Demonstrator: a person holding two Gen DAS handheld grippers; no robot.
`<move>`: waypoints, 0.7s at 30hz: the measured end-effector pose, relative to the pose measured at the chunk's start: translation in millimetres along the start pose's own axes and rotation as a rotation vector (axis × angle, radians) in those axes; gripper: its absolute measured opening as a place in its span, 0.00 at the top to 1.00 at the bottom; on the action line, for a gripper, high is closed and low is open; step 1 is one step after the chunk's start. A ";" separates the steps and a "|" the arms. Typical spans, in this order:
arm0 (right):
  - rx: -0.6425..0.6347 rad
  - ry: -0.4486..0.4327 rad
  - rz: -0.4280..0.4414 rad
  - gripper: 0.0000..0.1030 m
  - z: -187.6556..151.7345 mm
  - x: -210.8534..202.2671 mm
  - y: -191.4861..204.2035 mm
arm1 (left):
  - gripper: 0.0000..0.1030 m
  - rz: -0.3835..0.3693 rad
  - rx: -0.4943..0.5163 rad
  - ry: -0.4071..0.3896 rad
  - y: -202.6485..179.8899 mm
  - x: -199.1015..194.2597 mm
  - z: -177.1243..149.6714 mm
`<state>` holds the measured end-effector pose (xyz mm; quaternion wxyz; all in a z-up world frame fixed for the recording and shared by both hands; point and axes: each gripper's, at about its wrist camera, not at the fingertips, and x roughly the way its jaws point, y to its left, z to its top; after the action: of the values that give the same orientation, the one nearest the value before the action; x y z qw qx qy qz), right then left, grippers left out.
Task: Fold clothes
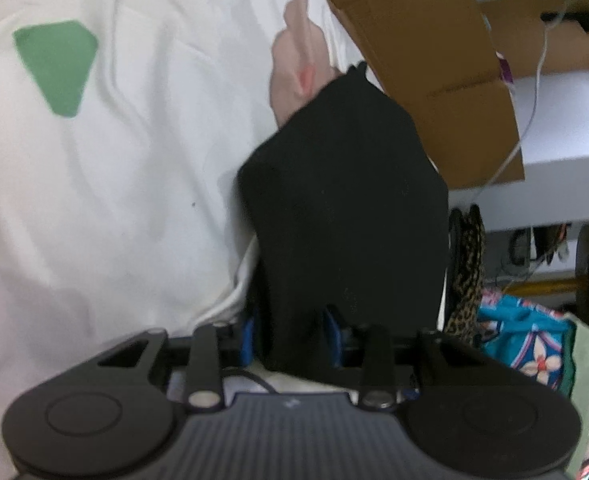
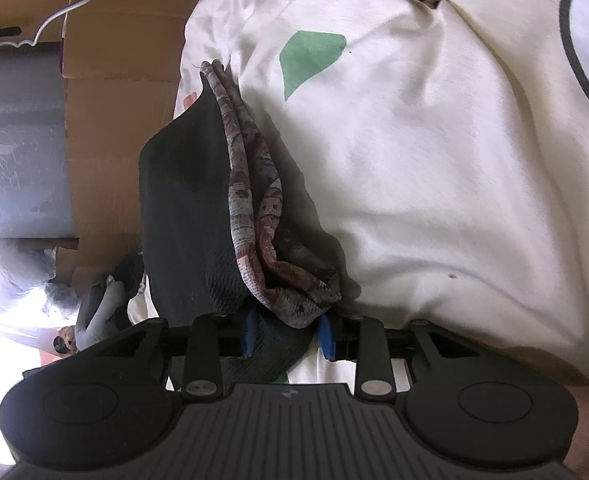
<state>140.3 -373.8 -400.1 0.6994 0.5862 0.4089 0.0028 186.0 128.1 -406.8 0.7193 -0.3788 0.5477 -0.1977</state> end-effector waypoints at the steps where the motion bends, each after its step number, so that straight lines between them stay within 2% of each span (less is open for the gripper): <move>1: -0.012 -0.004 -0.011 0.75 -0.9 -0.6 1.9 | 0.73 0.002 0.004 0.003 -0.5 0.1 1.4; 2: -0.025 -0.008 -0.022 0.78 -1.9 -1.3 3.8 | 0.74 0.005 0.009 0.007 -1.0 0.2 2.7; 4: -0.042 -0.014 -0.041 0.81 -3.7 -2.8 8.2 | 0.91 0.010 0.017 0.014 -2.0 0.5 5.4; 10: -0.081 -0.016 -0.048 0.90 -5.9 -11.4 17.5 | 0.94 0.034 0.008 -0.004 -12.7 -1.9 1.9; 17: -0.113 -0.013 -0.044 0.92 -9.6 -19.8 26.0 | 0.95 0.038 0.010 -0.044 -27.9 -18.6 -2.5; 21: -0.079 -0.017 -0.024 0.92 -14.3 -22.1 26.2 | 0.95 0.026 0.019 -0.058 -35.1 -26.4 -3.7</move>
<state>129.8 -364.7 -365.7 0.7254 0.5531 0.4096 0.0057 178.6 123.1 -363.6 0.7409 -0.3704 0.5298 -0.1824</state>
